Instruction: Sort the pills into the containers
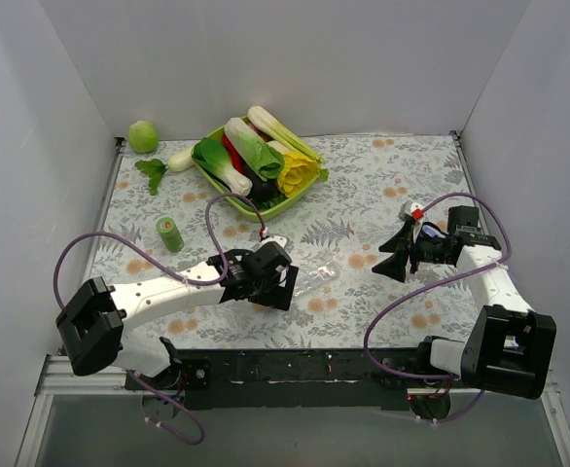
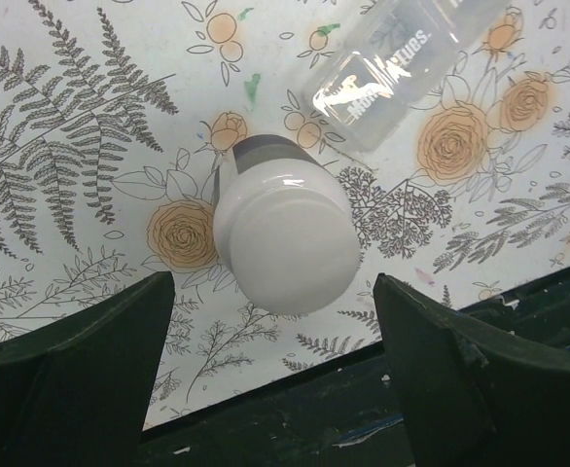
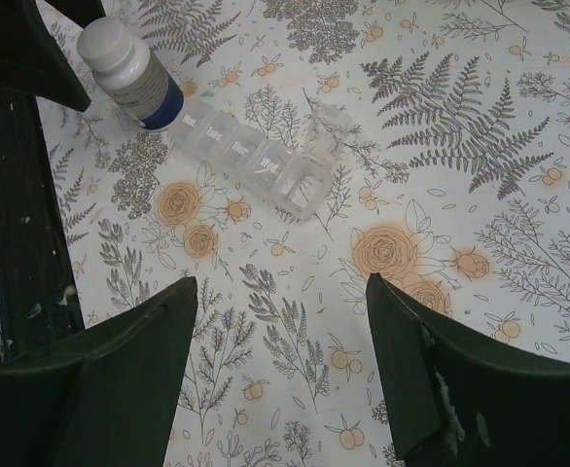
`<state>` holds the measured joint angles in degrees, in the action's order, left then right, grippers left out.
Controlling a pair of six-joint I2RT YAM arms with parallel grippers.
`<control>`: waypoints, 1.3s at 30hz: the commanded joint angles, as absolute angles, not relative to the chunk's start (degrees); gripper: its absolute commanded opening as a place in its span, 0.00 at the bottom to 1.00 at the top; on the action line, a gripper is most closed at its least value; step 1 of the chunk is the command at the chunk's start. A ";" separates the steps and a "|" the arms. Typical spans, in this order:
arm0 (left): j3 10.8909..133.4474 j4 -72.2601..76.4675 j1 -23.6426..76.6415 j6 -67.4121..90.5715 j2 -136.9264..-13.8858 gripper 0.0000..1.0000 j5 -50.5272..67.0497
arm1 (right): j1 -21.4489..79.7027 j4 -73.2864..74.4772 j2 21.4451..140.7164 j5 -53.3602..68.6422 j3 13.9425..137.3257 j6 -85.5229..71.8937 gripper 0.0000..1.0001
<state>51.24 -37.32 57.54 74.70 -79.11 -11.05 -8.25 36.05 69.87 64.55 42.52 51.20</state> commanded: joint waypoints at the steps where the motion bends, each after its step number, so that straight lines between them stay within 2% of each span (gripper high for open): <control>1: 52.73 -37.27 57.74 71.11 -76.90 0.84 -8.53 | -8.53 36.83 69.96 66.36 44.30 52.21 0.78; 12: 56.95 -37.88 57.57 70.14 -83.93 0.81 -13.88 | -8.61 37.44 70.22 66.71 44.38 52.91 0.77; 15: 57.92 -37.53 57.31 70.05 -86.04 0.76 -14.85 | -8.61 37.70 70.22 66.80 44.30 53.26 0.77; 20: 58.97 -38.93 56.87 70.66 -87.98 0.59 -16.26 | -8.61 37.97 70.31 66.80 44.39 53.61 0.77; 21: 59.06 -39.11 56.87 70.84 -87.89 0.47 -16.35 | -8.61 38.14 70.31 66.80 44.38 53.87 0.77; 23: 59.15 -39.90 56.87 71.10 -87.54 0.33 -16.26 | -8.53 38.58 70.40 66.97 44.47 54.31 0.77; 24: 59.24 -40.34 56.87 71.28 -87.19 0.20 -16.26 | -8.53 38.93 70.31 67.06 44.47 54.66 0.78; 25: 59.33 -40.78 56.87 71.45 -86.23 0.17 -15.91 | -8.61 40.41 70.31 67.67 44.56 56.32 0.77; 27: 59.15 -42.18 56.87 71.72 -84.47 0.14 -13.55 | -8.53 43.66 70.31 70.12 45.09 60.89 0.78; 30: 58.36 -42.80 56.86 70.58 -79.29 0.11 -8.37 | -8.26 55.25 70.31 72.50 45.79 75.63 0.80; 34: 56.61 -35.00 56.87 72.32 -72.26 0.08 7.07 | -6.07 72.74 72.07 74.00 49.12 98.57 0.84; 37: 56.42 -23.15 56.78 77.84 -73.21 0.07 12.38 | -2.30 74.80 70.49 74.44 51.85 98.88 0.86; 39: 58.43 -20.40 56.78 80.93 -76.53 0.06 11.96 | 2.69 70.61 67.87 74.01 52.82 91.97 0.87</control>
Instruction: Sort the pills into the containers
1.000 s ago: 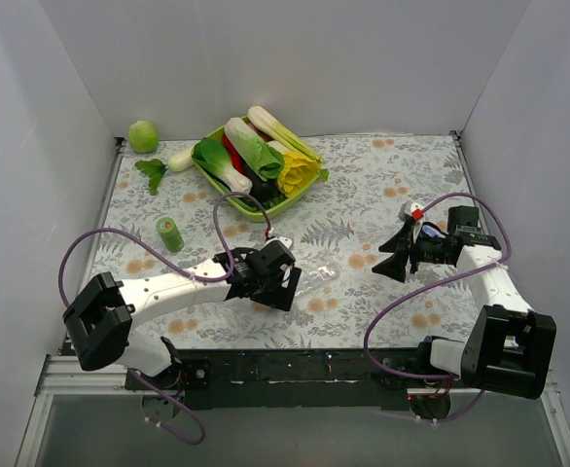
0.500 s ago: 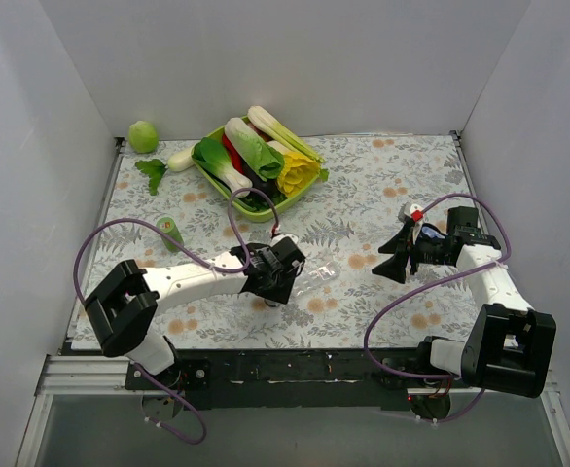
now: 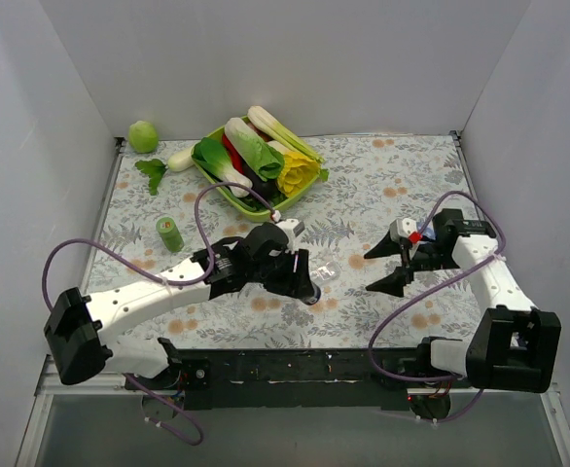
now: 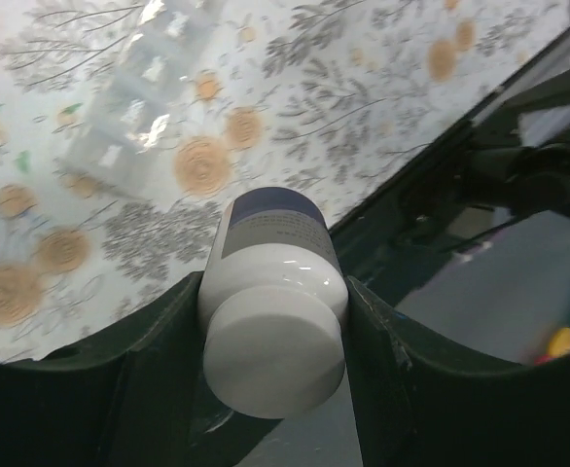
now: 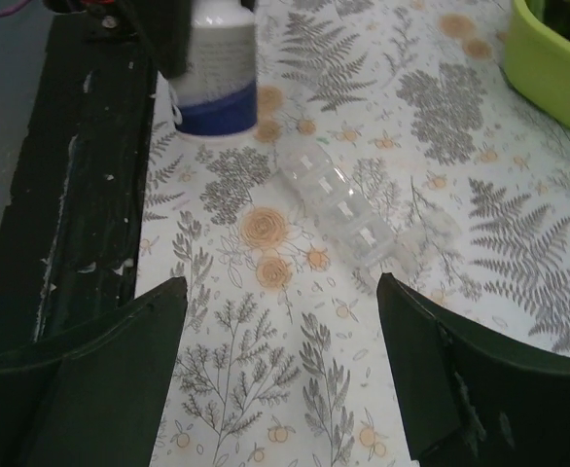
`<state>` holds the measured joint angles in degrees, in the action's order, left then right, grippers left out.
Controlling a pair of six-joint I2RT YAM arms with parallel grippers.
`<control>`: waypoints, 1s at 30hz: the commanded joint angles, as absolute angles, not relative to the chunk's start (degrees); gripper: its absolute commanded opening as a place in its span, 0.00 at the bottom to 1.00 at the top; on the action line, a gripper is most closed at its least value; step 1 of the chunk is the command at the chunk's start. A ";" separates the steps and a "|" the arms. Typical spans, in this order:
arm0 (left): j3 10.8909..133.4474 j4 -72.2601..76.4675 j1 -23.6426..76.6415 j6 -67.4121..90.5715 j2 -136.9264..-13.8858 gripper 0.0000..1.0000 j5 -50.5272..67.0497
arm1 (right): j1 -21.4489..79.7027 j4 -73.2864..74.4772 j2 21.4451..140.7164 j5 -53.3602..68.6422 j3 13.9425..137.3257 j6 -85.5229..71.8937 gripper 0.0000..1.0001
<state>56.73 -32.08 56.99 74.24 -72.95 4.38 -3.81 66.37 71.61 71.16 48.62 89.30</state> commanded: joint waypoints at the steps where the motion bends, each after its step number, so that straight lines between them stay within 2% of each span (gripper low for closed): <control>1: 59.32 -18.13 56.69 83.82 -77.86 0.06 11.69 | 4.38 66.31 66.55 73.48 53.08 84.80 0.87; 2: 60.02 -17.15 56.69 84.98 -79.00 0.06 11.60 | 5.79 61.48 64.79 72.43 52.56 78.20 0.87; 4: 62.39 -14.43 56.60 87.70 -82.26 0.06 11.78 | 10.09 40.42 57.60 64.90 47.85 54.93 0.87; 6: 63.63 -12.84 56.60 90.95 -84.45 0.06 12.13 | 14.82 23.81 50.41 53.42 43.87 41.46 0.93; 8: 65.03 -10.90 56.60 92.80 -85.51 0.05 12.04 | 16.87 22.41 49.04 50.37 43.24 40.00 0.96; 11: 66.00 -9.41 56.60 93.69 -86.48 0.05 11.43 | 18.28 25.22 50.97 49.14 44.21 38.85 0.93; 19: 64.51 -4.93 56.51 97.38 -85.70 0.05 12.22 | 22.15 18.81 52.29 43.68 41.05 33.93 0.89; 22: 63.72 -4.48 56.51 98.00 -84.73 0.05 11.69 | 22.50 18.90 53.26 43.07 41.39 33.84 0.82; 23: 63.55 -4.05 56.60 98.26 -84.64 0.05 11.60 | 22.59 18.90 53.44 43.07 41.48 33.75 0.73; 26: 63.11 -3.78 56.60 98.44 -84.02 0.05 11.08 | 22.85 19.25 53.88 43.33 42.01 33.57 0.57; 28: 62.76 -3.78 56.60 98.61 -83.41 0.05 10.72 | 22.94 20.04 54.32 43.50 42.36 33.75 0.54; 30: 62.67 -3.87 56.51 98.53 -82.97 0.05 10.20 | 22.94 20.65 54.49 43.94 42.63 34.01 0.54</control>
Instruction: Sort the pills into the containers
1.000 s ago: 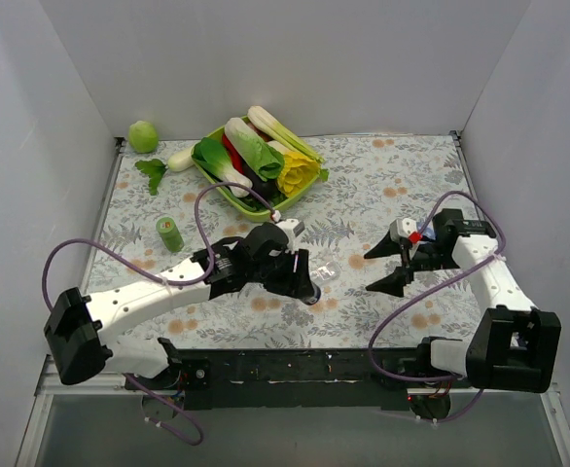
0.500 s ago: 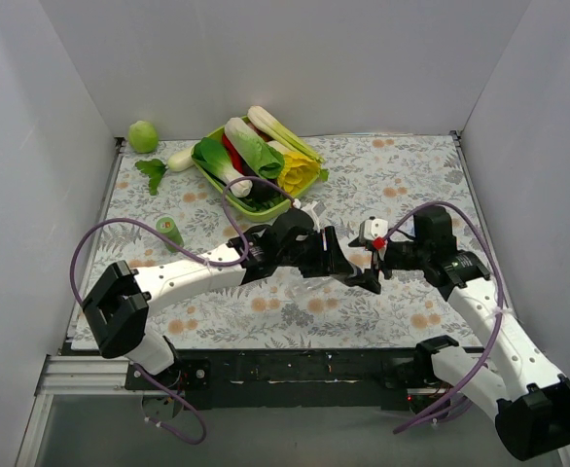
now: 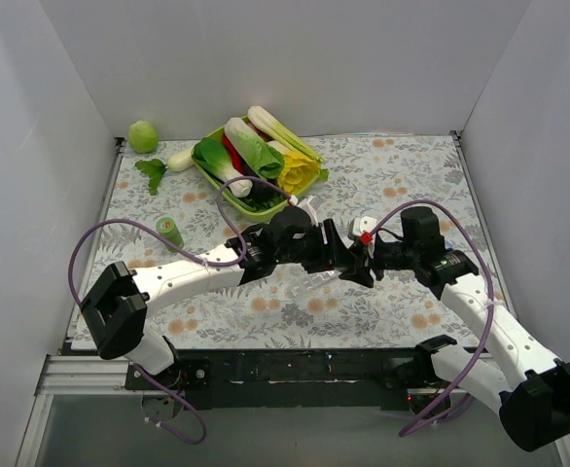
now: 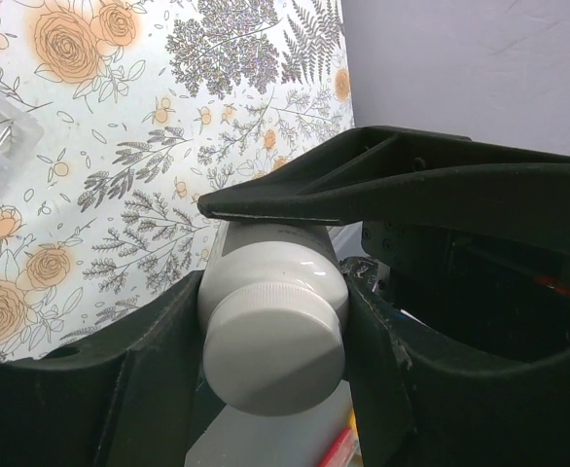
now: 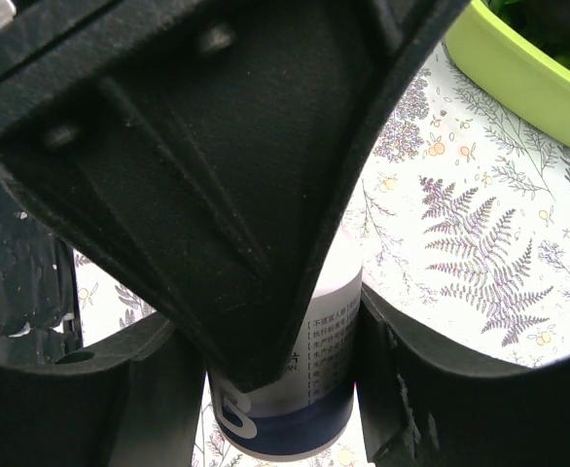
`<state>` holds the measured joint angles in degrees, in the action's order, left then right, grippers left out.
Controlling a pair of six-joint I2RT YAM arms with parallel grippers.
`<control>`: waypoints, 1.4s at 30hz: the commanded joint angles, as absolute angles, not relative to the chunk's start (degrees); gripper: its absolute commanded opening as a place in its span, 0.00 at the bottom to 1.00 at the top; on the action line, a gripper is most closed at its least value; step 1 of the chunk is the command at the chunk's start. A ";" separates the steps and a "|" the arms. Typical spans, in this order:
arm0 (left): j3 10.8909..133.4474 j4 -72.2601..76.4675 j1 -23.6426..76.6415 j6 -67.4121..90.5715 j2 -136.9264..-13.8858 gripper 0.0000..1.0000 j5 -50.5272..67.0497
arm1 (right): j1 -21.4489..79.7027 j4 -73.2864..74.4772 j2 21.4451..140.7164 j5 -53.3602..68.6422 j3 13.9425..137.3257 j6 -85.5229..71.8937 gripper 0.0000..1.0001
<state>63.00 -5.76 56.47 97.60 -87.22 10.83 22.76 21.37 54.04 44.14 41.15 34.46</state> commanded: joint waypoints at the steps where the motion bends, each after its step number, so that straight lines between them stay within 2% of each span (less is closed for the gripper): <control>1: 62.49 -3.95 56.51 98.44 -82.71 0.05 10.20 | 22.94 20.83 54.41 44.12 42.63 34.01 0.55; 3: 62.23 -4.04 56.43 98.35 -82.62 0.06 10.63 | 22.94 21.01 54.14 45.34 42.63 34.28 0.48; 4: 62.05 -3.96 56.34 98.35 -82.53 0.08 10.90 | 22.94 21.09 54.05 45.87 42.63 34.36 0.39; 5: 61.79 -3.87 56.34 98.44 -82.44 0.11 11.07 | 22.85 21.44 54.14 46.40 42.71 34.45 0.22; 6: 61.53 -3.78 55.99 98.44 -82.18 0.17 11.94 | 22.94 21.62 54.23 47.36 42.71 34.63 0.17; 7: 61.26 -3.08 55.90 98.44 -81.92 0.36 12.30 | 22.94 21.88 54.23 47.98 42.63 34.80 0.13; 8: 60.56 -2.90 55.64 98.44 -80.70 0.44 12.57 | 22.85 22.32 54.14 48.51 42.37 35.41 0.10; 10: 60.03 -2.46 54.93 97.04 -79.20 0.59 13.00 | 22.85 22.85 53.62 50.09 41.84 36.03 0.08; 11: 59.68 -2.63 54.58 96.51 -77.01 0.71 12.92 | 22.76 23.55 53.35 50.71 41.66 37.08 0.08; 13: 58.36 -2.81 53.27 93.54 -74.63 0.81 14.23 | 22.85 24.69 52.47 52.73 41.31 38.40 0.07; 14: 57.92 -2.73 52.74 92.21 -73.49 0.90 14.93 | 22.76 25.13 52.21 53.52 41.22 38.93 0.07; 16: 56.34 -2.64 50.98 87.48 -69.71 0.98 16.95 | 22.76 26.19 51.51 55.72 40.96 40.25 0.06; 22: 52.14 -3.87 48.08 67.71 -63.03 0.98 30.30 | 22.41 27.86 50.36 59.67 41.04 43.24 0.06; 24: 50.02 -3.69 49.29 54.89 -61.53 0.98 35.40 | 22.50 29.17 50.97 61.16 41.48 44.82 0.06; 27: 46.24 -3.08 53.86 38.97 -57.84 0.98 30.95 | 22.41 31.46 51.68 62.75 42.27 47.54 0.06; 33: 49.48 -1.94 55.55 30.68 -60.37 0.98 26.37 | 22.41 32.96 51.94 63.19 41.93 49.04 0.06; 42: 53.52 -1.14 57.74 29.44 -68.46 0.95 27.16 | 22.50 32.96 52.47 63.28 41.92 49.13 0.06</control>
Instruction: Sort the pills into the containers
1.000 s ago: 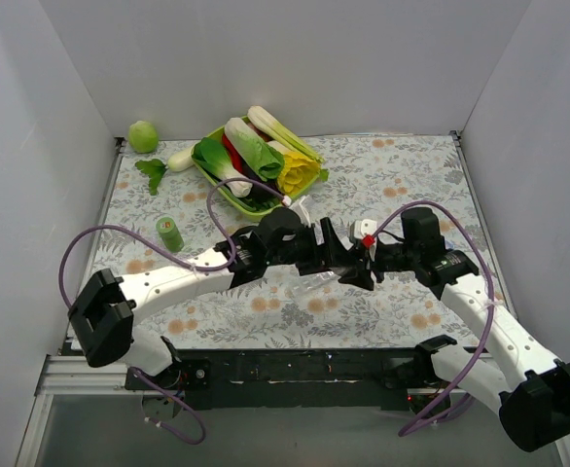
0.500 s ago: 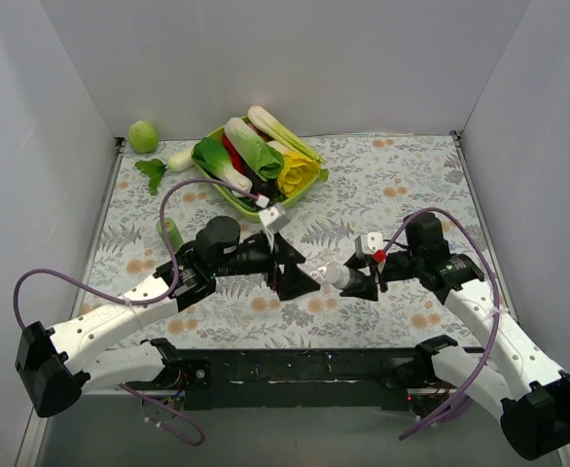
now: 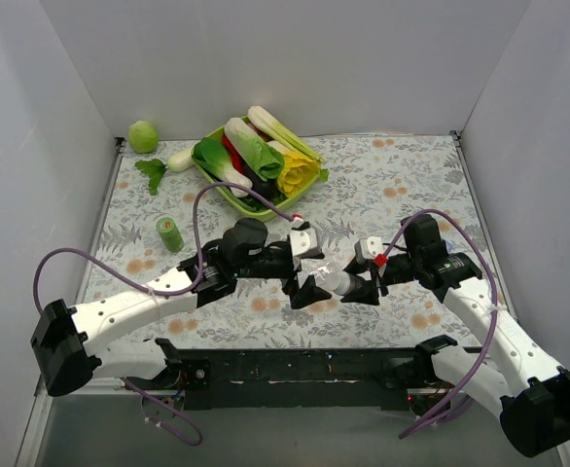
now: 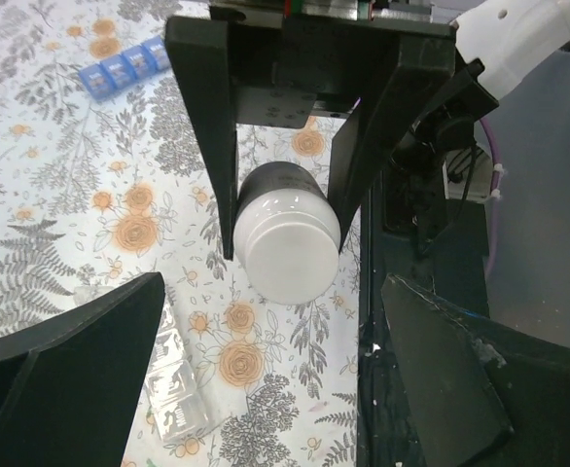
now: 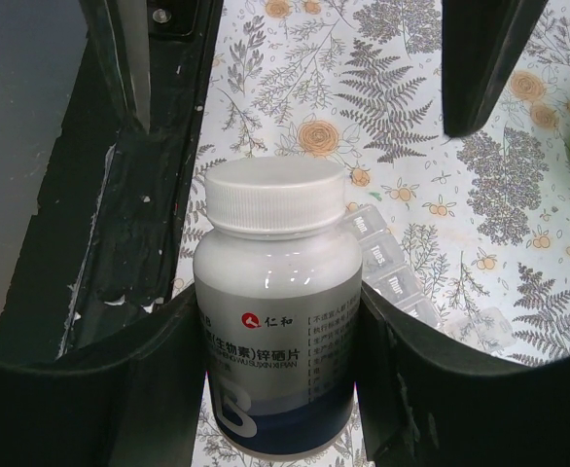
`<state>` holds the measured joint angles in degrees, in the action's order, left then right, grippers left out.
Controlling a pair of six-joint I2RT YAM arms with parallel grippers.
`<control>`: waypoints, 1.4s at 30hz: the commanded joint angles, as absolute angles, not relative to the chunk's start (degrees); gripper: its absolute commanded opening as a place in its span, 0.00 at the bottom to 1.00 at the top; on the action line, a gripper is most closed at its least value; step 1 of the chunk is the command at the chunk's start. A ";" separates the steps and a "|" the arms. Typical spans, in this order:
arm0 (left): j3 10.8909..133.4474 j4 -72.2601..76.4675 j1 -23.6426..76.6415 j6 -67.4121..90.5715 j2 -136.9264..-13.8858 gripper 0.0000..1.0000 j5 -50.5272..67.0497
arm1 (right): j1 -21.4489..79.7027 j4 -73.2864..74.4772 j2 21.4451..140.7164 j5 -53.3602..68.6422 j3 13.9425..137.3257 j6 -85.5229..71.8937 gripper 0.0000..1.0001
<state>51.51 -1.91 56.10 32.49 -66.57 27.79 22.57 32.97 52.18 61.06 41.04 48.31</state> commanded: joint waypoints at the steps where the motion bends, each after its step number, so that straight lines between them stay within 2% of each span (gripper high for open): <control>1: 53.96 -0.88 58.09 29.44 -69.60 0.94 27.07 | 22.41 32.96 52.47 63.28 41.92 49.13 0.06; 6: 55.37 -1.14 58.97 30.23 -71.80 0.85 26.02 | 22.50 32.96 52.29 63.37 41.57 49.22 0.06; 9: 55.90 -1.06 59.06 31.46 -72.42 0.75 26.10 | 22.41 32.70 52.12 63.37 41.40 49.04 0.06; 11: 56.25 -1.05 59.06 32.51 -72.95 0.61 26.45 | 22.41 32.35 52.21 63.19 41.31 48.87 0.06; 13: 56.34 -1.05 59.15 35.41 -73.30 0.42 25.76 | 22.41 32.17 52.12 62.67 41.22 48.61 0.06; 14: 56.60 -1.05 59.06 36.90 -73.65 0.26 25.40 | 22.41 31.91 52.03 62.49 41.22 48.43 0.06; 17: 57.30 -2.72 59.15 43.57 -74.26 0.00 24.00 | 22.50 31.55 51.68 61.61 40.87 47.90 0.05; 24: 55.55 -5.26 58.98 72.12 -74.97 0.00 17.42 | 22.50 29.19 50.54 58.19 39.55 45.45 0.05; 27: 55.55 -9.56 58.97 94.59 -73.83 0.00 10.82 | 22.41 28.65 50.45 56.70 39.20 44.74 0.05; 29: 55.55 -11.42 58.89 108.80 -73.65 0.00 10.37 | 22.41 27.95 50.71 56.43 38.85 44.39 0.05; 34: 57.48 -12.05 58.89 122.25 -76.73 0.00 15.73 | 22.50 27.60 51.24 56.51 39.11 44.03 0.05; 35: 57.65 -11.26 58.89 123.13 -76.82 0.03 16.17 | 22.41 27.77 51.15 56.43 39.11 44.03 0.04; 36: 58.00 -10.03 58.97 122.87 -76.73 0.14 16.35 | 22.41 27.69 51.07 56.43 39.02 43.95 0.04; 37: 58.44 -10.11 58.97 122.00 -76.55 0.28 16.17 | 22.50 27.77 50.98 56.34 38.94 43.95 0.05; 38: 59.32 -10.28 58.97 120.95 -75.86 0.58 15.82 | 22.41 27.77 50.72 56.25 38.76 43.86 0.05; 41: 58.98 -10.55 58.97 114.63 -73.66 0.96 14.42 | 22.41 27.77 50.28 56.34 38.32 43.86 0.05; 42: 57.93 -10.29 58.89 112.96 -71.91 0.98 14.24 | 22.33 27.69 50.19 56.60 38.23 43.94 0.04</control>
<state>56.62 -10.31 58.74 111.57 -76.99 14.37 22.50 29.82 51.35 55.48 38.50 43.86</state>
